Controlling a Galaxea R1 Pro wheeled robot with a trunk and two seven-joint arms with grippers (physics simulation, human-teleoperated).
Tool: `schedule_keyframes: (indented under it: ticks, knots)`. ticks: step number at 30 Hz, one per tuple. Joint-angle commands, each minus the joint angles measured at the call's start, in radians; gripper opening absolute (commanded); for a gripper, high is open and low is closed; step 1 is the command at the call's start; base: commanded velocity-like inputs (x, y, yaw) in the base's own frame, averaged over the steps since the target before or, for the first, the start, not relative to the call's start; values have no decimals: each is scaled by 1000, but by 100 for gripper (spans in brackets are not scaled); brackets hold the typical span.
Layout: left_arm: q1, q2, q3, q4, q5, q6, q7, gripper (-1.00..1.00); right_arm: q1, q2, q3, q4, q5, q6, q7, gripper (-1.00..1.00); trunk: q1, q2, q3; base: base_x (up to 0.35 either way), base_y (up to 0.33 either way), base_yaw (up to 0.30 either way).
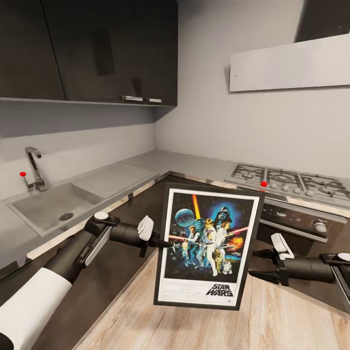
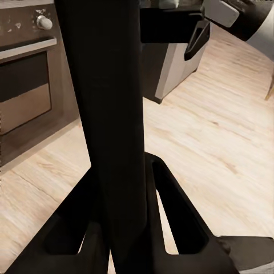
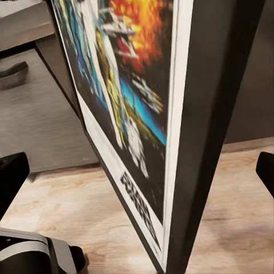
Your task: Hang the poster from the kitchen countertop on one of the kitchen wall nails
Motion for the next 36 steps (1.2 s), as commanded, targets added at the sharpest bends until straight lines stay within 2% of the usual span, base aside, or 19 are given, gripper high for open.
schedule_keyframes:
  ticks: [1,14,21,28,36]
  knots:
    - [-1,1,-2,-2,6,7,2,-100,0,0,1,0,-1,10,3,100,0,-1,-1,0,0,0]
    - [-1,0,6,-40,5,8,2,-100,2,0,3,1,-2,-12,3,100,0,-1,-1,0,0,0]
    - [-1,1,8,-41,5,8,2,-100,2,1,4,58,-1,-45,3,100,0,-1,-1,0,0,0]
    - [-1,2,9,-48,5,8,2,-100,2,2,5,66,-1,-47,3,100,0,-1,-1,0,0,0]
    - [-1,2,38,-100,6,10,2,-100,2,5,7,67,-1,-48,2,100,0,-1,-1,0,0,0]
